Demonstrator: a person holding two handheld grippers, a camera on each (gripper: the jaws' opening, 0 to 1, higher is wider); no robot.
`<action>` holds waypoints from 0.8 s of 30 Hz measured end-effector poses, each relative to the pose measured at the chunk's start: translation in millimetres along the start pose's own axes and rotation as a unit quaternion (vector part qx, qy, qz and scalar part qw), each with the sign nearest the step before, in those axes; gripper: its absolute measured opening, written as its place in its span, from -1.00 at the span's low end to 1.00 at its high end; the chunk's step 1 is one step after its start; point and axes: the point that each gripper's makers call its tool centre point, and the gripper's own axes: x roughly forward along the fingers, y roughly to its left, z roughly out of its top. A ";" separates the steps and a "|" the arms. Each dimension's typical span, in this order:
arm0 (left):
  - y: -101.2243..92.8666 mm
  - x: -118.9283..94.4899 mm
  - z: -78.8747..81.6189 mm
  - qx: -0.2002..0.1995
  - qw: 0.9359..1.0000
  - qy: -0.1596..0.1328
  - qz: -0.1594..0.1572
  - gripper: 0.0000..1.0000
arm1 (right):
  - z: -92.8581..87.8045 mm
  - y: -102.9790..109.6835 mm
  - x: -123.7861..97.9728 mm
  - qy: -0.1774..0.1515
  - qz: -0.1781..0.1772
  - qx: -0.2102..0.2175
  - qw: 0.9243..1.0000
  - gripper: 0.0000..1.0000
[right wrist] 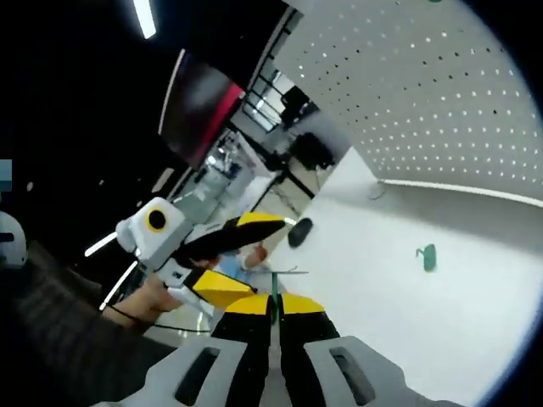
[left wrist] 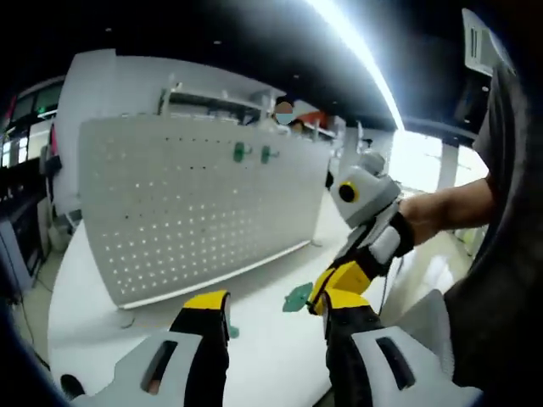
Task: Insert the hook assembly into the mounting plate slot until the hook locks in place.
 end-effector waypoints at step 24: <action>-20.6 -1.7 8.0 0.060 0.997 -0.010 -0.046 -0.91 | 1.8 19.4 5.0 0.000 0.085 0.076 0.993 -0.99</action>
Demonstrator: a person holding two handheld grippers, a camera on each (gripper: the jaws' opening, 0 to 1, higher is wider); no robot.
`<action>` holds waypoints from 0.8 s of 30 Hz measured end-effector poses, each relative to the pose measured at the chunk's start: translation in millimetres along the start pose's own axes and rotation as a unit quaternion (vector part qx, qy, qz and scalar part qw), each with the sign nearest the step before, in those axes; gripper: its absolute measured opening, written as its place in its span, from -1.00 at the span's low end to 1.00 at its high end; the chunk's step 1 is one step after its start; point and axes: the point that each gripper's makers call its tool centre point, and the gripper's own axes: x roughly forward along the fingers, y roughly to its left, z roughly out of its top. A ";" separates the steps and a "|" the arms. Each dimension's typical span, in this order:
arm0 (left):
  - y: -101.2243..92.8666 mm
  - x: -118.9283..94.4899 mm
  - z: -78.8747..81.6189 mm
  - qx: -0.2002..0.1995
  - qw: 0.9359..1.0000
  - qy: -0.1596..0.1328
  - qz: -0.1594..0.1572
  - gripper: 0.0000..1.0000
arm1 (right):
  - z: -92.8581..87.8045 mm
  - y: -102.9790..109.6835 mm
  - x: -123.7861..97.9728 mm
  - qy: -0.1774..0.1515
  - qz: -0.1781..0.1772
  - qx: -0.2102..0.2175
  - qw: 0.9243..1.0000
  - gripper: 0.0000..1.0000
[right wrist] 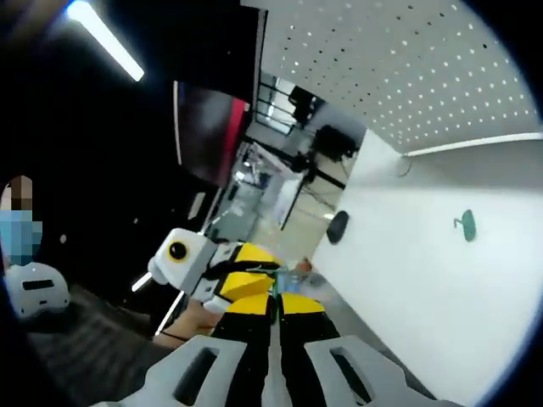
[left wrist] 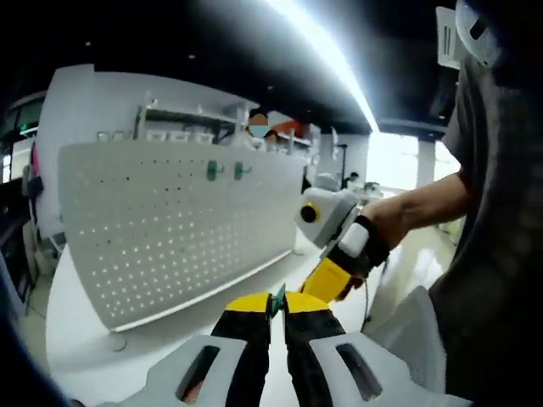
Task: Insert the hook assembly into the mounting plate slot until the hook locks in place.
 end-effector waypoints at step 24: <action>54.5 -6.5 -40.1 -0.082 0.982 0.101 0.135 -0.93 | 24.5 -19.6 -15.4 -0.046 -0.184 -0.282 0.940 -1.00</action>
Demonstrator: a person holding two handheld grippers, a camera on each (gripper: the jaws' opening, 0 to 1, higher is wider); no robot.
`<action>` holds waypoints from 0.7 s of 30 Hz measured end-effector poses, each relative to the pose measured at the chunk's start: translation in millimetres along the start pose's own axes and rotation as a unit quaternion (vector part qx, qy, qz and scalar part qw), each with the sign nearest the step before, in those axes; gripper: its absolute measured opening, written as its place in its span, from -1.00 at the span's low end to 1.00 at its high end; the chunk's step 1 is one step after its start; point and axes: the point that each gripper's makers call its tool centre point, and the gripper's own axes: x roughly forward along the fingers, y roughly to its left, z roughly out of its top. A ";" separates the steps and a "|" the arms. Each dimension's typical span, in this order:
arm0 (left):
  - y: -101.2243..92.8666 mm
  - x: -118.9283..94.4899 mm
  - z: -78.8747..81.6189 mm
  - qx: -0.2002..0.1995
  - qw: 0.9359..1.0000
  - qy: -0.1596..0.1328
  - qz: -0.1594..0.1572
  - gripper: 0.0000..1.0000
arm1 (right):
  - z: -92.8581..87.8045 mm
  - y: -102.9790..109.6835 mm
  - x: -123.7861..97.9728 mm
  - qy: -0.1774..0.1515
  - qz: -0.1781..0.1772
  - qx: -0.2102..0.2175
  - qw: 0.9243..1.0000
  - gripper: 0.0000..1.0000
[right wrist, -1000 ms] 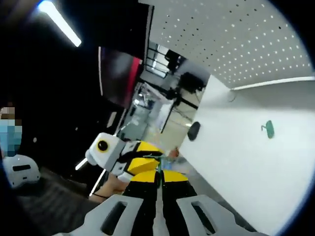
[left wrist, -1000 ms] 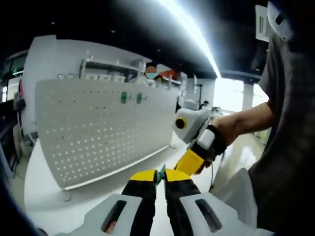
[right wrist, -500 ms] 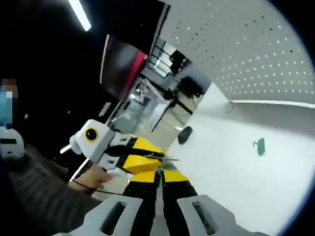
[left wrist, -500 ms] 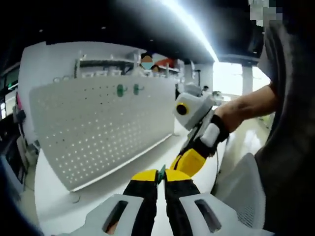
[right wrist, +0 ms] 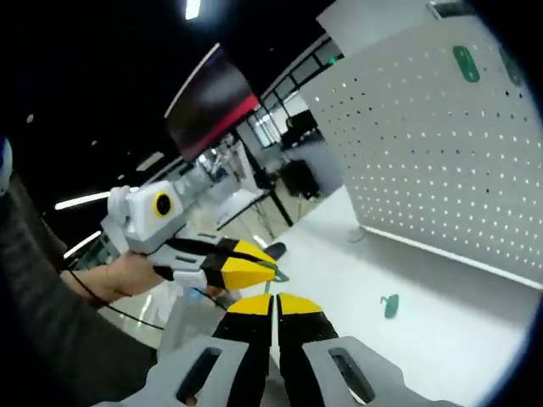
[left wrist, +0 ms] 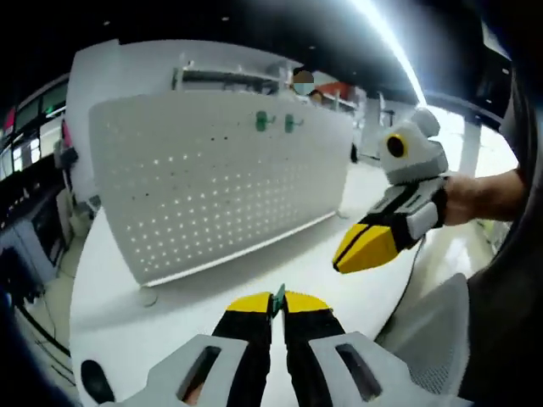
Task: Insert the hook assembly into the mounting plate slot until the hook locks in place.
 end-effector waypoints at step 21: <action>10.9 -2.0 -8.0 -0.102 0.994 0.007 0.035 -0.94 | -7.0 20.2 33.0 0.000 -0.041 -0.145 0.989 -0.85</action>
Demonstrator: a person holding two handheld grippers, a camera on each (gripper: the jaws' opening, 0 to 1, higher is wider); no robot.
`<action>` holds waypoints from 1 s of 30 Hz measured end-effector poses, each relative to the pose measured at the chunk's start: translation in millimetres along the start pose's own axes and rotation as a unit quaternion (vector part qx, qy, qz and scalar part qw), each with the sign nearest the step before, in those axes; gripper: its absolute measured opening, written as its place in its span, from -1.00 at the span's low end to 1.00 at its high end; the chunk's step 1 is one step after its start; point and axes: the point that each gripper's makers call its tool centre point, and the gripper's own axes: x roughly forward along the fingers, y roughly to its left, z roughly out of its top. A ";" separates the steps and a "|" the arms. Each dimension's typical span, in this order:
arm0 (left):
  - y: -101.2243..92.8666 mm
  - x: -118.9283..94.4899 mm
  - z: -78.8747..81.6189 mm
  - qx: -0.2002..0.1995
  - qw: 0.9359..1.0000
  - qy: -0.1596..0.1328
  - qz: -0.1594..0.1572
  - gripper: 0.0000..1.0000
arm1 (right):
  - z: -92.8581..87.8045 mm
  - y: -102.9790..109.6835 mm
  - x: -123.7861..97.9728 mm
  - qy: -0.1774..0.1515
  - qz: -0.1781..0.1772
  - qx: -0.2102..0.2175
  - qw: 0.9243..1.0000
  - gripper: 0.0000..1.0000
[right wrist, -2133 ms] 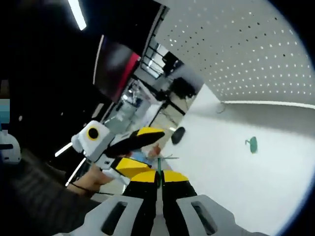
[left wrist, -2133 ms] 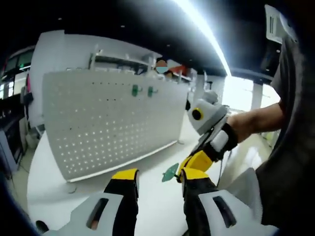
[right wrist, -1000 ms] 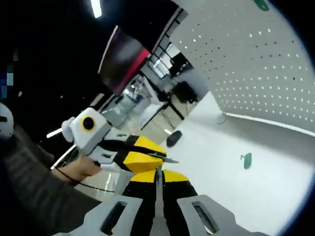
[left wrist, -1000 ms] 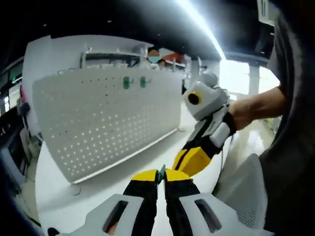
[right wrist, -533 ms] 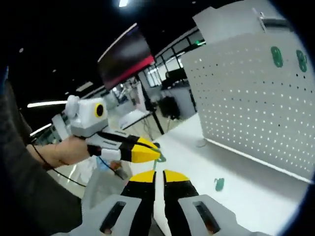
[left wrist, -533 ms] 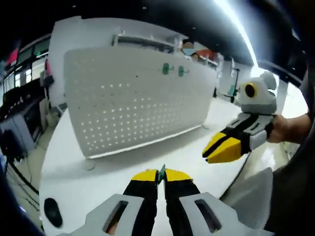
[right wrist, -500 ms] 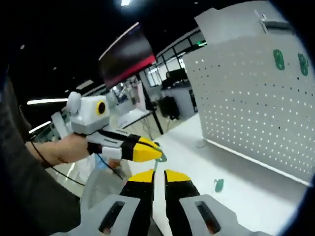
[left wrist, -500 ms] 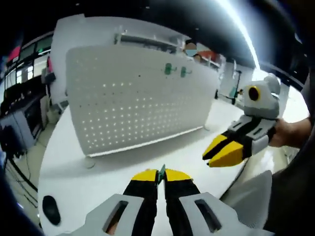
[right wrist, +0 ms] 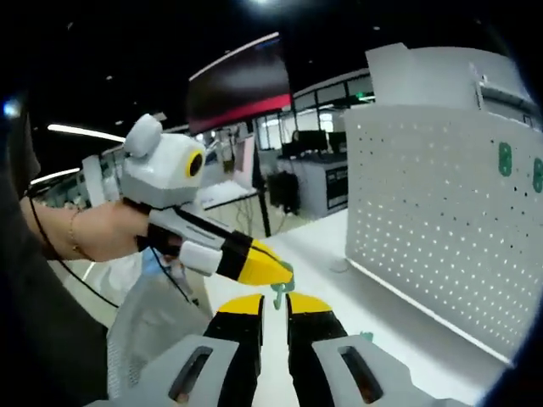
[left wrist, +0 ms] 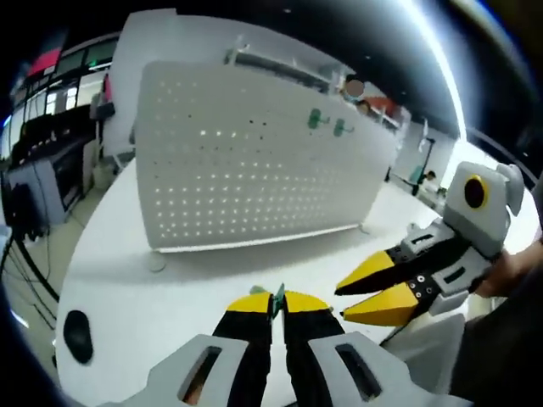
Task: Insert the hook assembly into the mounting plate slot until the hook locks in place.
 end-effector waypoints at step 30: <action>-21.3 1.4 4.4 -0.107 0.993 -0.023 -0.043 -0.94 | -1.9 -8.1 5.1 -0.012 -0.046 -0.066 0.997 -0.90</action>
